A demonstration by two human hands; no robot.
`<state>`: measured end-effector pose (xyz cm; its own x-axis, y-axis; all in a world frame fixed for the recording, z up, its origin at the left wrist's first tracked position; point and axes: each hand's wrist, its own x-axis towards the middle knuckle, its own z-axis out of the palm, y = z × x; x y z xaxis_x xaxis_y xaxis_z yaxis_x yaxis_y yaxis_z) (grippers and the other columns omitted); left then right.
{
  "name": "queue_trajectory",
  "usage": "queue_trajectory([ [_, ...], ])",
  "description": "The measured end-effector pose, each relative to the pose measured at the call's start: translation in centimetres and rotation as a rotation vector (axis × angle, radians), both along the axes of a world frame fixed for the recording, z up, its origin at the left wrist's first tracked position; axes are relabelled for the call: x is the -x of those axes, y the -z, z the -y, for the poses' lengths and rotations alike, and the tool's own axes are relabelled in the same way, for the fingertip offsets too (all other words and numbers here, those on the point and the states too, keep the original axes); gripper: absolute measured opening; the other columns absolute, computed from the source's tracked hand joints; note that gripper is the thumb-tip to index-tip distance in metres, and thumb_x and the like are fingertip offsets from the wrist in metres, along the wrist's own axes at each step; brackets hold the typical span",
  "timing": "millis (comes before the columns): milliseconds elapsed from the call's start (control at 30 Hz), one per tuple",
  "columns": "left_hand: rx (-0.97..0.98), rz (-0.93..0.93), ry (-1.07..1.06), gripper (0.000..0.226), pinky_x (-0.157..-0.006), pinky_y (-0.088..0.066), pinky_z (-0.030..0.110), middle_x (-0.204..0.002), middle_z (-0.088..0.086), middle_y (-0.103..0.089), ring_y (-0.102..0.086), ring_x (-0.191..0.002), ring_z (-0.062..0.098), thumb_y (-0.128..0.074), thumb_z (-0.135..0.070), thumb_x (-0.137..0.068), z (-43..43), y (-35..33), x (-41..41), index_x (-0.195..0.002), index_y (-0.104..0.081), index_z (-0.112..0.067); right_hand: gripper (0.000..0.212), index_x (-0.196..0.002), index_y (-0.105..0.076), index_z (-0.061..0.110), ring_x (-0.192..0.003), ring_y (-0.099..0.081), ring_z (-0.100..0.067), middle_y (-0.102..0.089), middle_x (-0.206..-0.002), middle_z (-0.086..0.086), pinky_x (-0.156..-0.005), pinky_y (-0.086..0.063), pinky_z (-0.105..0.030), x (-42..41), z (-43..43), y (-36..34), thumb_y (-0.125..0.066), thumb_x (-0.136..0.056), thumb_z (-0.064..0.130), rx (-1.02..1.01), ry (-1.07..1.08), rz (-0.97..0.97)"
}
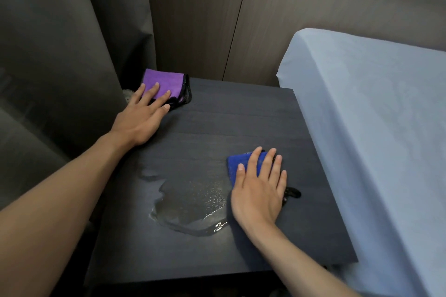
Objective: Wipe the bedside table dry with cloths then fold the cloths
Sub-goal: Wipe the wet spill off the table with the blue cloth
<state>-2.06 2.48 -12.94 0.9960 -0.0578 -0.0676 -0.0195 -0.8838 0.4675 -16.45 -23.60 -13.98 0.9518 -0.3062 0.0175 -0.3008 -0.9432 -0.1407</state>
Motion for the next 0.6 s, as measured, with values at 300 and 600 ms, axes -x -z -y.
queue_trajectory([
  [300, -0.012, -0.008, -0.008, 0.052, -0.118, -0.014, 0.058, -0.167, -0.016, -0.001, 0.012, -0.152, 0.011, -0.023, -0.053, -0.104, 0.2, 0.2, -0.2, -0.155, -0.017, -0.047, 0.065, -0.150, -0.042, 0.006, -0.149, -0.030, -0.038, -0.034, -0.159, -0.025, -0.120, -0.015, -0.051, 0.7, -12.4, 0.1, -0.029, -0.098, 0.042, -0.122, -0.121, 0.058],
  [600, -0.160, -0.123, 0.099, 0.054, -0.120, 0.006, 0.048, -0.167, 0.000, 0.014, 0.022, -0.151, 0.024, -0.021, -0.041, -0.108, 0.5, -1.4, -0.4, -0.159, -0.006, -0.032, 0.066, -0.157, -0.030, 0.013, -0.155, -0.014, -0.030, -0.019, -0.167, -0.017, -0.125, -0.007, -0.045, 1.1, -19.1, 0.0, -0.022, -0.098, 0.042, -0.187, -0.376, 0.039],
])
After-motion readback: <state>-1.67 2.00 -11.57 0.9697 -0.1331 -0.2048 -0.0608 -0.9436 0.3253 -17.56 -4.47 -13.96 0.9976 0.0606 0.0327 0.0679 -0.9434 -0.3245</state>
